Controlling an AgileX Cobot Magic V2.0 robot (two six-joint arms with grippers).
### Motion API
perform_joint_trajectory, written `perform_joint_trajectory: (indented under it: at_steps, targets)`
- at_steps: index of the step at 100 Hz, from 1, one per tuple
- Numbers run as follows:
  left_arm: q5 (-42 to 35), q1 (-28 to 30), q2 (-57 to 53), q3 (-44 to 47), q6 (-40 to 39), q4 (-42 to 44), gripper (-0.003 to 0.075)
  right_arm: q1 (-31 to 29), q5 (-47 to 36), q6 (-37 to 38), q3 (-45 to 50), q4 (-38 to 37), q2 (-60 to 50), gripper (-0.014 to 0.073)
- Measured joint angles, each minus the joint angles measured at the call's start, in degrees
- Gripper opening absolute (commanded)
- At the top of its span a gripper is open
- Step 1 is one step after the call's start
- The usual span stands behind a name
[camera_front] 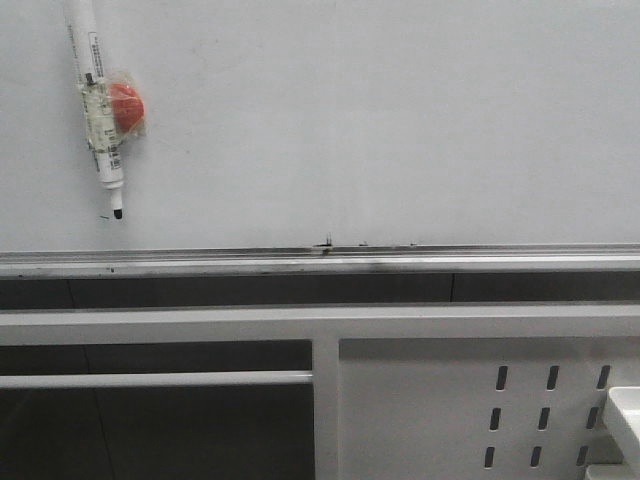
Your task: Write number 1 on whiteboard
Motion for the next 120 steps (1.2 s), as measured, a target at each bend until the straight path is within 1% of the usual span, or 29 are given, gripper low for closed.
perform_joint_trajectory:
  at_steps: [42, 57, 62, 69, 75, 86, 93, 100, 113, 120]
  targets:
    - [0.0, 0.0, 0.0, 0.0, 0.0, 0.2, -0.002, 0.0, 0.0, 0.0, 0.0, 0.0, 0.0, -0.0069]
    - [-0.2, 0.0, 0.0, 0.0, 0.0, 4.6, -0.002, 0.0, 0.0, 0.0, 0.0, 0.0, 0.0, -0.0069]
    - [-1.4, 0.0, 0.0, 0.0, 0.0, 5.6, -0.002, 0.0, 0.0, 0.0, 0.0, 0.0, 0.0, -0.0069]
    - [-5.5, 0.0, 0.0, 0.0, 0.0, 6.4, -0.002, 0.0, -0.9, 0.0, 0.0, 0.0, 0.0, -0.0069]
    - [-11.2, 0.0, 0.0, 0.0, 0.0, 6.6, -0.002, 0.0, -2.6, 0.0, 0.0, -0.1, 0.0, -0.0069]
    - [-20.9, 0.0, 0.0, 0.0, 0.0, 7.2, -0.002, 0.0, -9.2, 0.0, 0.0, -0.1, 0.0, -0.0069]
    - [-25.1, 0.0, 0.0, 0.0, 0.0, 7.4, -0.002, 0.0, -12.6, 0.0, 0.0, -0.1, 0.0, -0.0069]
    - [-27.6, 0.0, 0.0, 0.0, 0.0, 7.5, -0.002, 0.0, -15.0, 0.0, 0.0, -0.1, 0.0, -0.0069]
    - [-29.8, 0.0, 0.0, 0.0, 0.0, 7.7, -0.002, 0.0, -18.5, 0.0, 0.0, -0.1, 0.0, -0.0069]
    - [-30.3, 0.0, 0.0, 0.0, 0.0, 5.8, -0.002, 0.0, -21.8, 0.0, 0.0, -0.1, 0.0, -0.0069]
